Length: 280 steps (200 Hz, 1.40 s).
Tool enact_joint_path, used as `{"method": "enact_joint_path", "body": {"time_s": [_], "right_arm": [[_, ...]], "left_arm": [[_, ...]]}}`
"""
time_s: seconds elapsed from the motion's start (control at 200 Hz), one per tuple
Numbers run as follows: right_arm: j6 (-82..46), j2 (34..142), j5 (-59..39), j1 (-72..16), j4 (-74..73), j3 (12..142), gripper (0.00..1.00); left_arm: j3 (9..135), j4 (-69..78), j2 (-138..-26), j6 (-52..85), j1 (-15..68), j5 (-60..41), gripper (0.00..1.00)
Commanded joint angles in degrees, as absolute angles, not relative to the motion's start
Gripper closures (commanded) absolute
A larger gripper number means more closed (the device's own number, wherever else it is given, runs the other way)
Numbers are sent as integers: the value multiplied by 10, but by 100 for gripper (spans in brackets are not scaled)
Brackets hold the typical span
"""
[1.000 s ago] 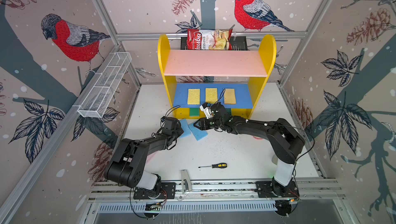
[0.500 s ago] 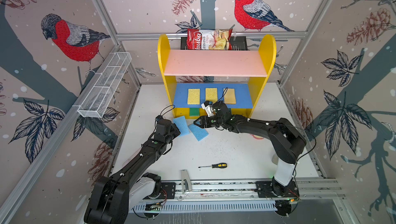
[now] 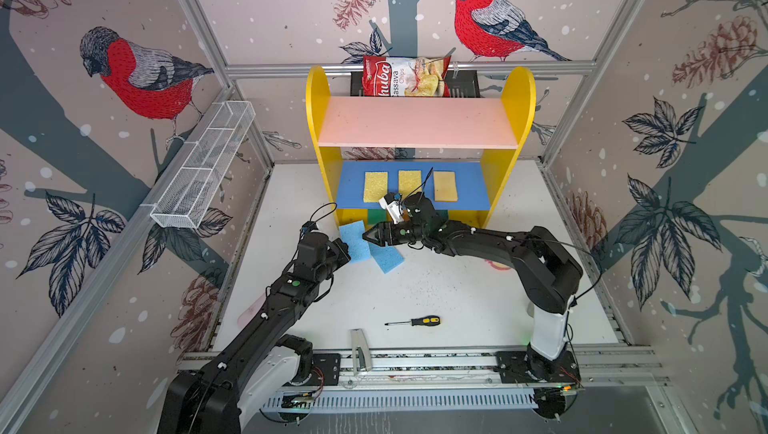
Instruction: Place and organize the cleaning sponges onto the shelf
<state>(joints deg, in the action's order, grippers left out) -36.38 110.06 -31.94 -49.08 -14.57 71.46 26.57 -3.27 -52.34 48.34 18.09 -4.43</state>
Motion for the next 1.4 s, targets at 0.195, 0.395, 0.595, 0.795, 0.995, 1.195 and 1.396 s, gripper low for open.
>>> {"method": "enact_joint_path", "body": {"time_s": [0.195, 0.395, 0.595, 0.795, 0.995, 1.195, 1.396], "right_arm": [[-391, 1121, -352, -502, -180, 726, 49], [-391, 1114, -354, -501, -191, 724, 96], [-358, 1082, -344, -496, -173, 724, 100], [-303, 1048, -309, -497, -124, 733, 100], [-277, 1025, -301, -498, -106, 737, 100], [-252, 1000, -308, -493, -92, 775, 100], [-257, 999, -387, -485, -103, 834, 100]], "left_arm": [[259, 14, -502, 492, 194, -74, 100], [255, 31, -491, 493, 200, -82, 100], [250, 43, -469, 490, 200, -87, 32], [255, 30, -422, 485, 200, -52, 19], [228, 139, -349, 494, 197, -63, 12], [264, 143, -348, 449, 196, -89, 13], [322, 154, -384, 414, 196, -134, 14]]}}
